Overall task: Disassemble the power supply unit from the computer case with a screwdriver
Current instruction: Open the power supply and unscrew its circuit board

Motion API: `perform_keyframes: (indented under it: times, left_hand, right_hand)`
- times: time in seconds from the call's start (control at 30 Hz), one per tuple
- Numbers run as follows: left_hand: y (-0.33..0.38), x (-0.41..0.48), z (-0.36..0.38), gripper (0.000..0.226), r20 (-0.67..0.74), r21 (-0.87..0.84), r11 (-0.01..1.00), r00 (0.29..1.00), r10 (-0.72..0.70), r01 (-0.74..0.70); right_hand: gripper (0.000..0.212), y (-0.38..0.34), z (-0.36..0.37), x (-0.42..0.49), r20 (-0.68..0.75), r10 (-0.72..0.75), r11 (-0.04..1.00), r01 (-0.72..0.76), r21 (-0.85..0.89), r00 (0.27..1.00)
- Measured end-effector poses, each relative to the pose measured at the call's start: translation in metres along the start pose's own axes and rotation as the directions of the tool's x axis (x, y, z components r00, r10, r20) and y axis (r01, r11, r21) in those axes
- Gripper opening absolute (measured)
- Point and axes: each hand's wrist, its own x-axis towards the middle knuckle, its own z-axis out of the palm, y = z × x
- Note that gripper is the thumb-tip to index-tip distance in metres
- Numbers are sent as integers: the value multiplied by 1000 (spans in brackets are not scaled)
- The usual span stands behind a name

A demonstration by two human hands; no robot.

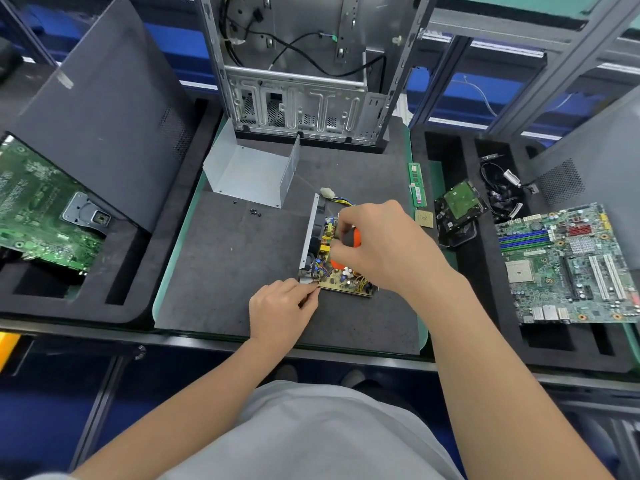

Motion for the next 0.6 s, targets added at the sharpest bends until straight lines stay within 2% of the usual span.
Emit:
perform_keyframes:
  times: [0.13,0.3,0.6]
  left_hand:
    - [-10,2,0,3,-29,-26,988,988,151,-152]
    - [-20,6,0,6,-21,-35,962,962,272,-272]
    - [-24,7,1,1,18,-53,942,943,333,-332]
  right_hand:
    - [12,1,0,1,-3,1,1000,-1,-12,1000]
    - [12,0,1,2,5,2,1000,-2,-4,1000]
    - [13,-1,2,3,10,11,1000,-11,6,1000]
